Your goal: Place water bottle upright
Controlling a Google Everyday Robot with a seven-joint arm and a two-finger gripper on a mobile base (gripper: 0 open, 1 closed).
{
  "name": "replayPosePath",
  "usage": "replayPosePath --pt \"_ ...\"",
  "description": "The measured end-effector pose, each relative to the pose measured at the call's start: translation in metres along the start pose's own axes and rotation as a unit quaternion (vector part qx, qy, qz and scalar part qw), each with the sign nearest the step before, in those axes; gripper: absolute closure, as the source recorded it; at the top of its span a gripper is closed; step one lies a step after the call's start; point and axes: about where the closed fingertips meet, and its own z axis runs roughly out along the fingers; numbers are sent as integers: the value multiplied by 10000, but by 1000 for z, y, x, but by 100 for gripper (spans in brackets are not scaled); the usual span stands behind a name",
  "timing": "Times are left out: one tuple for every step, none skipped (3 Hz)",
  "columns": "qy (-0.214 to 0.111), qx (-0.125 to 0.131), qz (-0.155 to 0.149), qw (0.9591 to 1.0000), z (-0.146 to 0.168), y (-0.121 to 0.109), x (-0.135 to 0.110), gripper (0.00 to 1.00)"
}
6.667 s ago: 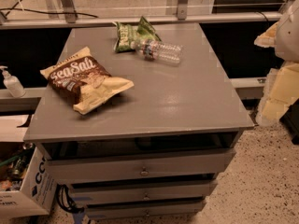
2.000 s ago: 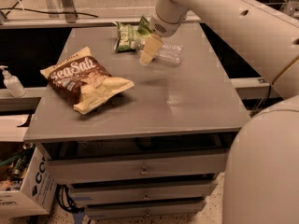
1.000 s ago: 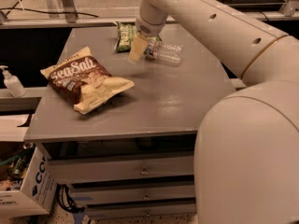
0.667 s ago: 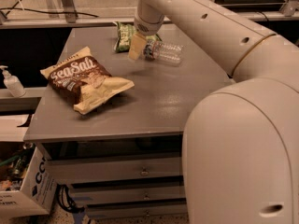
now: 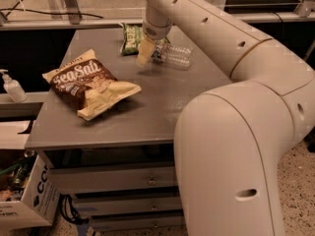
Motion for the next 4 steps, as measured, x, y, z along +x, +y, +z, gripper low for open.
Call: replayPosePath --pt "94 -94 74 9999 13 0 4 0" --pt "88 -210 52 9997 23 5 2 17" --pt "68 -282 29 9996 26 8 -1 41" --pt "37 -295 2 9996 23 7 -1 64"
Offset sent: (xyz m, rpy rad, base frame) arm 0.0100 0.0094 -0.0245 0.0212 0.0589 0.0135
